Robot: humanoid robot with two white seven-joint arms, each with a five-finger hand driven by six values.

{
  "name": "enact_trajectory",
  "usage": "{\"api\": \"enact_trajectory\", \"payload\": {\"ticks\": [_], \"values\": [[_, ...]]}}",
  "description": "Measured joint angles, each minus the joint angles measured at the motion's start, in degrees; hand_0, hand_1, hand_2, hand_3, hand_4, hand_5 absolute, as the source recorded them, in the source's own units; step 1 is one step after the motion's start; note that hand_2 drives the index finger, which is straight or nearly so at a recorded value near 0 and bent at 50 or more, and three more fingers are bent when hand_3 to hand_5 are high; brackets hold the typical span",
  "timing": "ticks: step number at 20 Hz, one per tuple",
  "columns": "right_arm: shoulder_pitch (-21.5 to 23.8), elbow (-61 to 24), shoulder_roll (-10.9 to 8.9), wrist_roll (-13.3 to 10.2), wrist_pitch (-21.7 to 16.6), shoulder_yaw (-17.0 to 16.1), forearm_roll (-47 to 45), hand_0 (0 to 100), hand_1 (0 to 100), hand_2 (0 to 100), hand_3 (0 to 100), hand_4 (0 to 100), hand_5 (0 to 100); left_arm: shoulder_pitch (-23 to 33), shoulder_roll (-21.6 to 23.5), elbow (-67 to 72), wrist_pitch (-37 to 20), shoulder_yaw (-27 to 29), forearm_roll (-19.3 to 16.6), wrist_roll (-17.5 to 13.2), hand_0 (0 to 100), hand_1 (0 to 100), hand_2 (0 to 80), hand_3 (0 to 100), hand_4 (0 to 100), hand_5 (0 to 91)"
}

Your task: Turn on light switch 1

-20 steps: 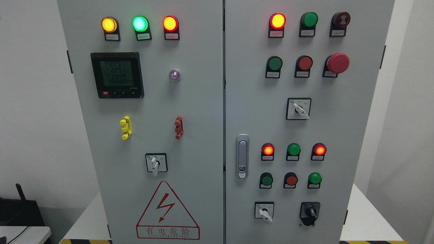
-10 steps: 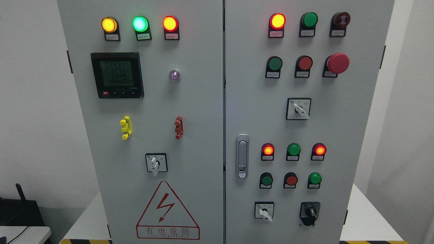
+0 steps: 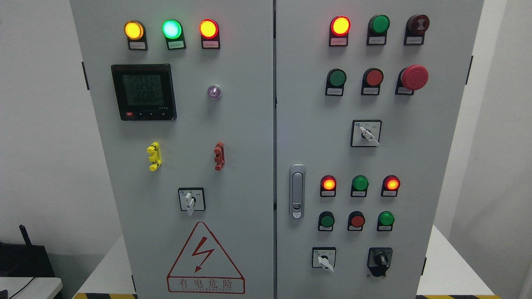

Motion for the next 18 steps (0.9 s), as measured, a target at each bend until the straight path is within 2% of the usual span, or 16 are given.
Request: {"api": "enact_trajectory", "payload": {"ticks": [2, 4, 7, 8, 12, 18], "values": [[0.0, 0.0, 0.0, 0.0, 0.0, 0.0, 0.0, 12, 39, 0, 0, 0, 0, 0.42, 0.0, -3.53, -2.49, 1.69, 1.49, -0.27, 50, 5, 8.2, 44, 53, 15.6], [0.0, 0.0, 0.0, 0.0, 0.0, 0.0, 0.0, 12, 39, 0, 0, 0, 0, 0.71, 0.0, -7.69, -3.57, 3.21, 2.59, -1.39, 50, 4, 9.2, 46, 55, 17.9], [0.0, 0.0, 0.0, 0.0, 0.0, 0.0, 0.0, 12, 39, 0, 0, 0, 0, 0.96, 0.0, -14.61, -4.5, 5.13, 3.72, -3.71, 48, 2, 17.4, 50, 60, 26.8], [0.0, 0.0, 0.0, 0.0, 0.0, 0.0, 0.0, 12, 39, 0, 0, 0, 0, 0.99, 0.0, -17.24, -4.58, 5.71, 3.97, -4.65, 47, 1, 23.1, 52, 64, 33.3], [0.0, 0.0, 0.0, 0.0, 0.0, 0.0, 0.0, 12, 39, 0, 0, 0, 0, 0.99, 0.0, -27.38, -4.71, 7.48, 4.66, -8.59, 35, 0, 38.4, 61, 73, 47.2], [0.0, 0.0, 0.0, 0.0, 0.0, 0.0, 0.0, 12, 39, 0, 0, 0, 0, 0.26, 0.0, -40.99, -4.79, 8.99, 5.09, -13.2, 22, 0, 43.9, 69, 80, 61.0]]}}
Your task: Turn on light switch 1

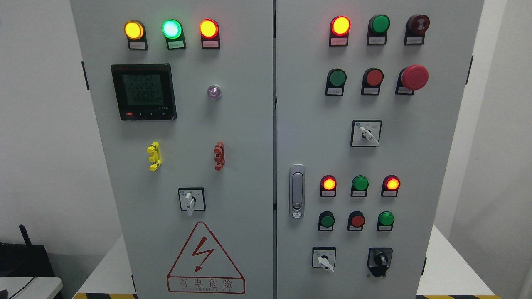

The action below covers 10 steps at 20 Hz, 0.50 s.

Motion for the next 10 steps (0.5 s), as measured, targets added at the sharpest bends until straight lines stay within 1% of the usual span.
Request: {"api": "enact_trajectory", "payload": {"ticks": [3, 5, 10], "values": [[0.0, 0.0, 0.0, 0.0, 0.0, 0.0, 0.0, 12, 39, 0, 0, 0, 0, -0.6, 0.0, -5.28, -0.02, 0.14, 0.91, -1.55, 18, 0, 45.2, 72, 81, 64.7], [0.0, 0.0, 0.0, 0.0, 0.0, 0.0, 0.0, 12, 39, 0, 0, 0, 0, -0.88, 0.0, -8.43, 0.53, -0.21, 1.36, -2.46, 17, 0, 45.1, 72, 80, 65.4], [0.0, 0.0, 0.0, 0.0, 0.0, 0.0, 0.0, 12, 39, 0, 0, 0, 0, -2.62, 0.0, -14.94, 3.79, -2.62, 2.01, -3.05, 15, 0, 44.7, 72, 80, 65.8]]}}
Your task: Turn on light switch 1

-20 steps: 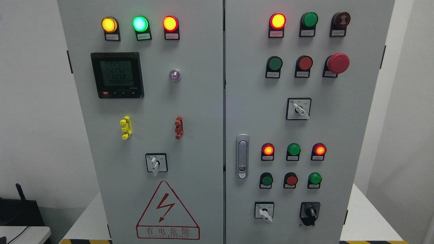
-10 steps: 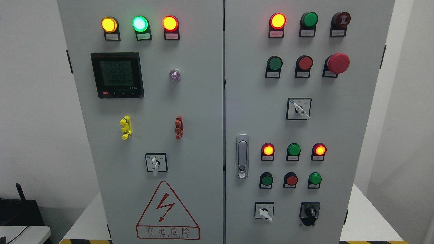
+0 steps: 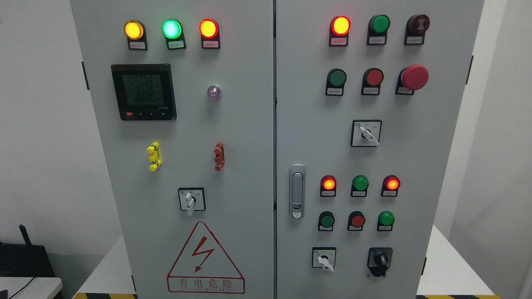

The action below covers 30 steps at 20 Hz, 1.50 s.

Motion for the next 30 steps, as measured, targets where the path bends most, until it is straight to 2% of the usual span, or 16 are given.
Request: {"api": "enact_trajectory", "payload": {"ticks": [4, 10, 23, 30], "values": [[0.0, 0.0, 0.0, 0.0, 0.0, 0.0, 0.0, 12, 39, 0, 0, 0, 0, -1.21, 0.0, -4.18, 1.89, -3.31, -1.36, 0.49, 14, 0, 42.3, 72, 80, 65.2], [0.0, 0.0, 0.0, 0.0, 0.0, 0.0, 0.0, 12, 39, 0, 0, 0, 0, -2.9, 0.0, -8.87, 4.66, -9.1, -6.18, 5.61, 12, 2, 42.1, 71, 80, 65.4], [0.0, 0.0, 0.0, 0.0, 0.0, 0.0, 0.0, 12, 39, 0, 0, 0, 0, -8.87, -1.32, -15.37, 18.54, -22.28, -11.11, 18.65, 11, 5, 45.5, 75, 83, 68.6], [0.0, 0.0, 0.0, 0.0, 0.0, 0.0, 0.0, 12, 39, 0, 0, 0, 0, -13.58, -2.17, -16.91, 25.91, -29.15, -15.14, 23.12, 11, 12, 47.2, 78, 84, 69.3]]}}
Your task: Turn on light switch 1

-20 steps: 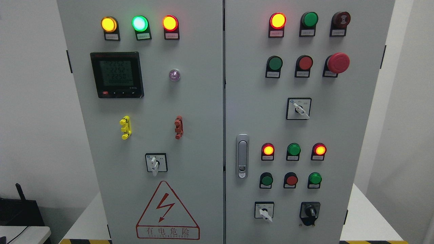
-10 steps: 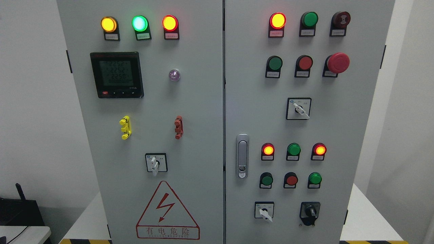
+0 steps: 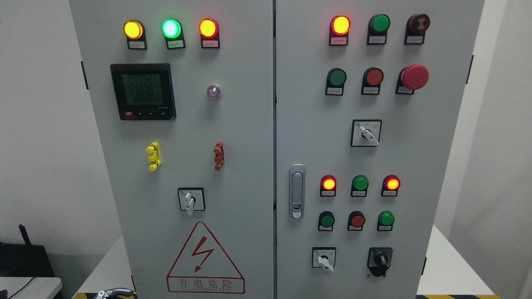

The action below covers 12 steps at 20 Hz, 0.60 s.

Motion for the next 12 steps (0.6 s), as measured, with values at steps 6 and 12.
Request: {"api": "enact_trajectory", "payload": {"ticks": [6, 12], "values": [[0.0, 0.0, 0.0, 0.0, 0.0, 0.0, 0.0, 12, 39, 0, 0, 0, 0, -3.68, -0.95, -0.76, 7.29, -4.77, -3.52, 4.57, 3, 24, 49.5, 79, 85, 69.5], [0.0, 0.0, 0.0, 0.0, 0.0, 0.0, 0.0, 12, 39, 0, 0, 0, 0, -7.23, -1.71, -1.21, 14.11, -8.29, -5.38, 8.67, 2, 27, 51.0, 81, 86, 69.9]]}}
